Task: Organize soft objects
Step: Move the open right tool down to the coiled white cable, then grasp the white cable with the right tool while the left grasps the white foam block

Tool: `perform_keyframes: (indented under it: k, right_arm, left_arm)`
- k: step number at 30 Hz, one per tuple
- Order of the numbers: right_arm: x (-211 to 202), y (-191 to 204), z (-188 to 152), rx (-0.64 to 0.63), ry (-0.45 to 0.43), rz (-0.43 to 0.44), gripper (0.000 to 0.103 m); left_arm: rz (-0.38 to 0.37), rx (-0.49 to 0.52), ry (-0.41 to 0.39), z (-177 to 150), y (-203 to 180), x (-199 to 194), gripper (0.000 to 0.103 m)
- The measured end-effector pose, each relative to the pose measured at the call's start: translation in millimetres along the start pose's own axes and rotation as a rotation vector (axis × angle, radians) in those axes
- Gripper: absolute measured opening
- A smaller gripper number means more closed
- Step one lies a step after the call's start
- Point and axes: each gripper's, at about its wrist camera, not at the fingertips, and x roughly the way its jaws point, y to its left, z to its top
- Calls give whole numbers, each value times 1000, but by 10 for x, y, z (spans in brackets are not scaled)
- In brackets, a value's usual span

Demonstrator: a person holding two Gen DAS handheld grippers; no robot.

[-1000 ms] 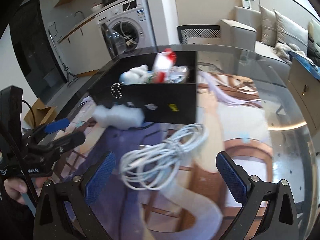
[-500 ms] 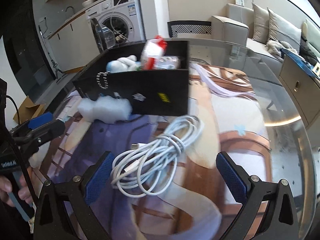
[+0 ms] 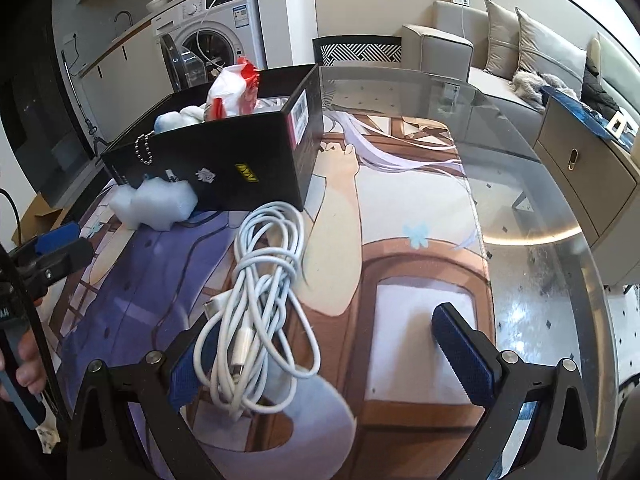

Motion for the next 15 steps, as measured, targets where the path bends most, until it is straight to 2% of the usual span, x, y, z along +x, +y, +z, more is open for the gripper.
perform_keyframes:
  k: [8,15]
  right_arm:
    - [76,58,43,-79,19,-16,102]
    - [70,64,20,-79,20,-11,102]
  left_arm:
    - [-5,-17,17,100,-114,149,103]
    - [25,-27,51,237,-267,411,103]
